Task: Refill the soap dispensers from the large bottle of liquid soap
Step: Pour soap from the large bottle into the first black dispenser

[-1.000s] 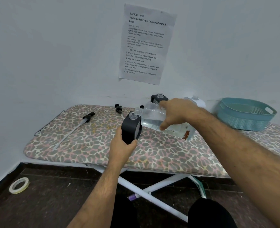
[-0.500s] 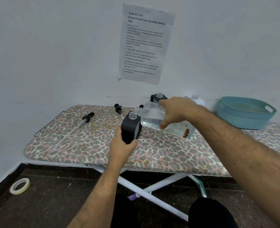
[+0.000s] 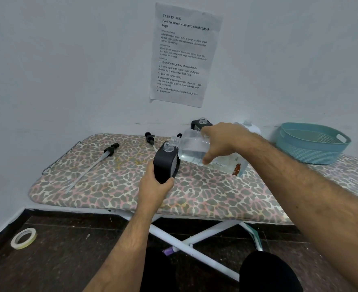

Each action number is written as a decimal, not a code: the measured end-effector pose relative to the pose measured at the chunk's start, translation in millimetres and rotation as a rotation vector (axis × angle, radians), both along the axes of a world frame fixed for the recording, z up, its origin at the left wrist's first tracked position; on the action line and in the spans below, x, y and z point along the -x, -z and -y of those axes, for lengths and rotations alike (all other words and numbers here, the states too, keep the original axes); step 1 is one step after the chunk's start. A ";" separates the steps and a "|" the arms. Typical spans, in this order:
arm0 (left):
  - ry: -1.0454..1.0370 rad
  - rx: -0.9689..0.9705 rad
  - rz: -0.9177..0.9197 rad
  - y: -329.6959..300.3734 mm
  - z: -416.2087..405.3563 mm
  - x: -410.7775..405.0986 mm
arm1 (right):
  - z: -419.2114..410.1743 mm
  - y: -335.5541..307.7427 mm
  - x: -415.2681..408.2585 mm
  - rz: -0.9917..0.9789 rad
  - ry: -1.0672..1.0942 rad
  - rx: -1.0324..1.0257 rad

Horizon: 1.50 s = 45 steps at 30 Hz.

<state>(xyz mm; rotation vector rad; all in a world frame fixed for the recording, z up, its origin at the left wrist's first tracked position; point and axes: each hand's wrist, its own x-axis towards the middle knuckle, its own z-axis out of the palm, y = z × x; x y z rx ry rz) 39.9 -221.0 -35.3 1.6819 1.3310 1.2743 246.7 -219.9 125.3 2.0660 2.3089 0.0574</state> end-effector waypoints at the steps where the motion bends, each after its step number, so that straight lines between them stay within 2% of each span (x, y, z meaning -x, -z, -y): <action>1: -0.001 0.002 -0.001 0.2 -0.3 0.2 | 0.1 -0.2 0.3 0.002 0.002 0.003; 45: -0.015 0.014 -0.040 -1.7 1.1 0.3 | 2.6 -0.9 3.2 -0.024 0.034 0.049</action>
